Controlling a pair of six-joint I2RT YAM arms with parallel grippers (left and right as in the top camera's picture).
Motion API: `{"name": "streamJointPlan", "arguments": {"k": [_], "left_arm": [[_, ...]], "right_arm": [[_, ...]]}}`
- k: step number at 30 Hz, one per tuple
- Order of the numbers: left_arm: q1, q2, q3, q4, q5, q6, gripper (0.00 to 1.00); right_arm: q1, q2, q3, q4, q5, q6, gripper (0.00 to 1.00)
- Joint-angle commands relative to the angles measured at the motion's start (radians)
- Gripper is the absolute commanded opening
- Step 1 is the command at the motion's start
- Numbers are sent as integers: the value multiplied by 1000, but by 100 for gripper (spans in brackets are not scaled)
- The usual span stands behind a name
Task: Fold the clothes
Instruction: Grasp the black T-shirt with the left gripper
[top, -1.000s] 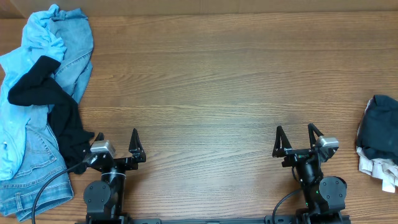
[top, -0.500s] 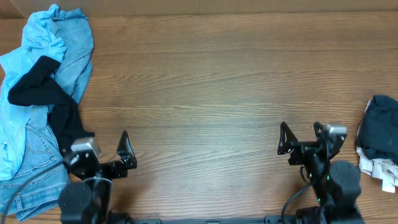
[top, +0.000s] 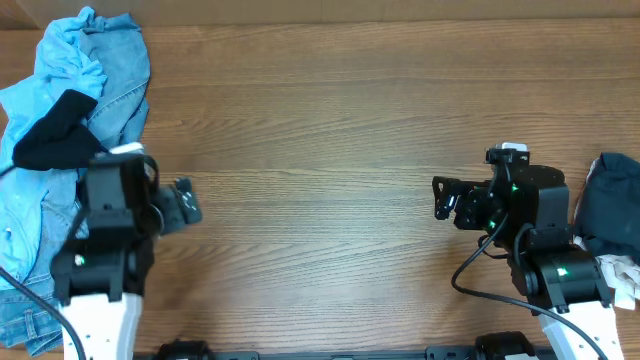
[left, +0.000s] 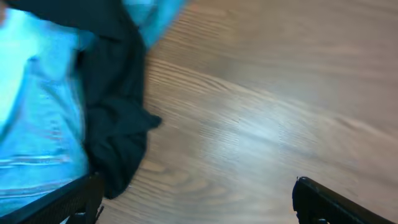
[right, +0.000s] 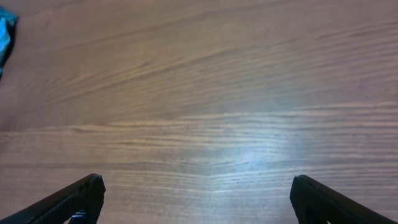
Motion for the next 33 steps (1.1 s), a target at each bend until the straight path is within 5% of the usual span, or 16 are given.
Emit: {"name": "streamJointPlan", "arguments": {"k": [1,6,10,20,22,24,28,33], "left_arm": [[147,128,78,52,-116,-4,100],[310,389,88,163,-63,-89,87],[314,550,88,258,-62,-89,64],[314,726,88,473,-65,-85,68],[314,729,88,481,-66,-67,52],[314,729,89,492,-66,-43,4],[292,706,159,425,-33,-32,4],[155,570,439,300,333,5,4]], "right_arm": [[5,-3,31,-16,-12,5,100],[5,-3,31,-46,-13,5,100],[5,-3,31,-68,-16,25,100],[5,-3,31,-71,-43,31,100],[5,-3,31,-71,-42,31,100],[5,-3,31,-71,-42,31,100],[5,-3,31,-70,-39,31,100],[5,3,31,-58,-38,31,100]]}}
